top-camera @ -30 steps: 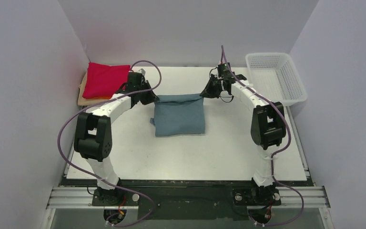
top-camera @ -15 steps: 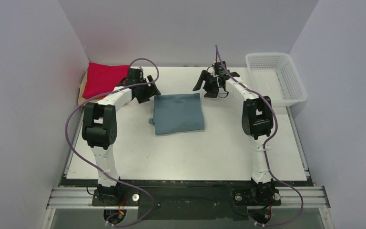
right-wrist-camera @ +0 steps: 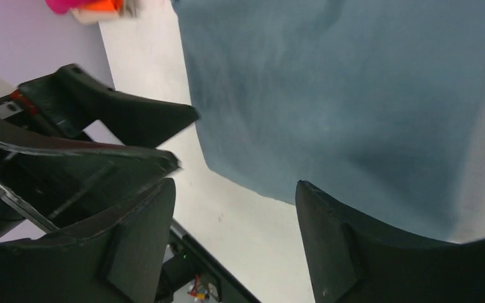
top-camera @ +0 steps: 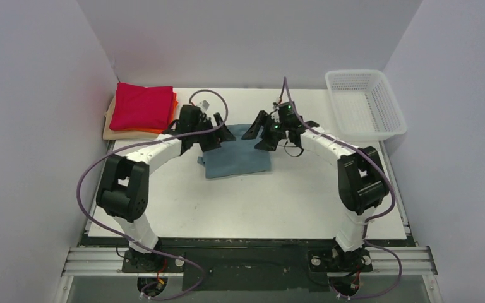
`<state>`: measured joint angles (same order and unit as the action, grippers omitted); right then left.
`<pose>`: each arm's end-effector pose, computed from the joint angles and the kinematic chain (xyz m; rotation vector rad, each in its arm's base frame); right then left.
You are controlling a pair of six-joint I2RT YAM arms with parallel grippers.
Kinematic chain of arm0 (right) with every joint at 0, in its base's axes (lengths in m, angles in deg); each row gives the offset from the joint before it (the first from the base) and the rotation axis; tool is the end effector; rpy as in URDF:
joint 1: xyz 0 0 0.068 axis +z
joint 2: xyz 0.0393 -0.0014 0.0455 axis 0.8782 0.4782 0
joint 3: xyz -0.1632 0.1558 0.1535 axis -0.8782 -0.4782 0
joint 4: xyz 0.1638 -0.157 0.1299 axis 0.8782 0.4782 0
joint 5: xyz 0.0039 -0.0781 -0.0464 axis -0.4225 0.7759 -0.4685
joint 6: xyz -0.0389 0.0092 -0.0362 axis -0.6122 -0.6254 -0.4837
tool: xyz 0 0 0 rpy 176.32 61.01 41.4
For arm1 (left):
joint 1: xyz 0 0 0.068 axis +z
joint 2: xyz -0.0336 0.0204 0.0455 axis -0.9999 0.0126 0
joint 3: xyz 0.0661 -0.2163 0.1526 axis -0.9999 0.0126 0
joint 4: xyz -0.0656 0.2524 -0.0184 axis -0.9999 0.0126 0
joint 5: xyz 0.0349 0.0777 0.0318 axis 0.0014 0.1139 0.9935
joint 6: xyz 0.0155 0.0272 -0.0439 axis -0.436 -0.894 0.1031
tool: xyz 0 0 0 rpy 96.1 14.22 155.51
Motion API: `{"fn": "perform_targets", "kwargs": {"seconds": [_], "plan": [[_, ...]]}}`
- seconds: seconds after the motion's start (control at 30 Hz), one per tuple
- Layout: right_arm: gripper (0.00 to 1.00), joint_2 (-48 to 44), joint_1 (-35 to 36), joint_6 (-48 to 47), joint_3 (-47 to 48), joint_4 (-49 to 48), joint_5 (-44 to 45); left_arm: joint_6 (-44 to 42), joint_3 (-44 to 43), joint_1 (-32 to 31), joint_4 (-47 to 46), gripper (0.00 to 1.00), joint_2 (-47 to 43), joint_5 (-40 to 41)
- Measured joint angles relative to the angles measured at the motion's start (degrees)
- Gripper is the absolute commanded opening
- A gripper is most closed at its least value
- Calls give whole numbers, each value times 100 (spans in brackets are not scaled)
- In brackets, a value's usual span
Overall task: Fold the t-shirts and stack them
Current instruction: Smooth out wrinkles on the folded tshirt, then put the neatly folded tshirt into the corner of the board with the left arm
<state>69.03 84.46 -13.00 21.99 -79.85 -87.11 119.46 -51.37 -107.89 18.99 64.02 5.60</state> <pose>0.3797 0.1808 0.2482 0.1112 2.2677 1.2492 0.3646 -0.1355 0.2345 -0.2635 2.3491 -0.9203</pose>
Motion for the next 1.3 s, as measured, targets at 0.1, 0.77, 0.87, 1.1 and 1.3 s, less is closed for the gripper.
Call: {"fn": "perform_targets", "kwargs": {"seconds": [0.1,0.77,0.87,1.1,1.3], "plan": [[56,330,306,437,-415,-597,-243,203,503,-214,-234,90,258,-297],[73,372,-575,385,-1462,-782,-391,262,1777,332,-634,92,-87,-699],[82,144,-671,20,-1228,-92,-13,68,1611,363,-35,92,-391,-376],[90,-1429,-761,-616,-1119,800,730,-468,511,387,1126,92,-835,634],[90,-2756,-761,-1130,-1414,1495,1526,-763,-90,404,1620,93,-243,1088]]}}
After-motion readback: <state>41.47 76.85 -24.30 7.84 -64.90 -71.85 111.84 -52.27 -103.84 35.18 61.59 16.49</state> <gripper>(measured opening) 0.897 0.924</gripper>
